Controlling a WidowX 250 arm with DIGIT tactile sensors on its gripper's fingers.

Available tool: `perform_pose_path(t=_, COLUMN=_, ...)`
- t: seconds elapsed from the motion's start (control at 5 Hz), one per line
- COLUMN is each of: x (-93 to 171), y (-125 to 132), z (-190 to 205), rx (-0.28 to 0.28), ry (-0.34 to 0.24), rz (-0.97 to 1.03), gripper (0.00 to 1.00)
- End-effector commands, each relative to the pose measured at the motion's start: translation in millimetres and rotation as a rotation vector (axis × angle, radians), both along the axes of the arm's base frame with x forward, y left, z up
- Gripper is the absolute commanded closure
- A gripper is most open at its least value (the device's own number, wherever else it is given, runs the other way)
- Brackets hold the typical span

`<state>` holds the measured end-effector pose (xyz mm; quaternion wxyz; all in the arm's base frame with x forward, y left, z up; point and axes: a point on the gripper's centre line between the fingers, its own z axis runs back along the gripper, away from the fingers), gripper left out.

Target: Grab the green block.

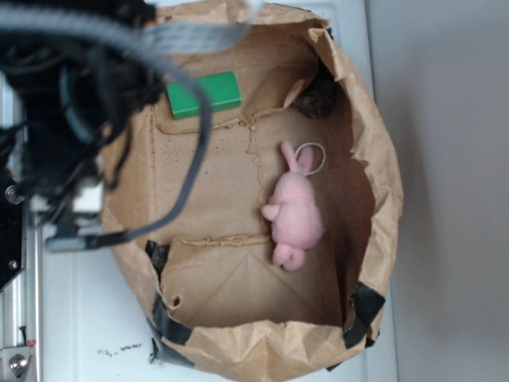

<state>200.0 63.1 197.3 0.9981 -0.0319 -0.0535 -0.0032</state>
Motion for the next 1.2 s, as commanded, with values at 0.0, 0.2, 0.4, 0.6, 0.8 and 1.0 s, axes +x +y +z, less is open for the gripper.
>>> perform_pose_path(t=0.0, x=34.2, y=11.4, z=-18.1, rx=0.041, ry=-0.109, rz=0.021, gripper=0.00)
perform_pose_path(t=0.2, x=45.0, y=-2.5, z=-41.1, rx=0.040, ry=-0.087, rz=-0.005, gripper=0.00)
perform_pose_path(t=0.4, x=54.3, y=-0.6, z=-63.7, rx=0.068, ry=-0.064, rz=0.017, gripper=0.00)
perform_pose_path(t=0.6, x=64.2, y=7.8, z=-86.6, rx=0.052, ry=-0.006, rz=0.048, gripper=0.00)
perform_pose_path(t=0.8, x=77.3, y=18.1, z=-94.6, rx=0.044, ry=0.011, rz=0.041, gripper=0.00)
perform_pose_path(t=1.0, x=75.4, y=41.2, z=-103.8, rx=0.038, ry=0.017, rz=0.079, gripper=0.00)
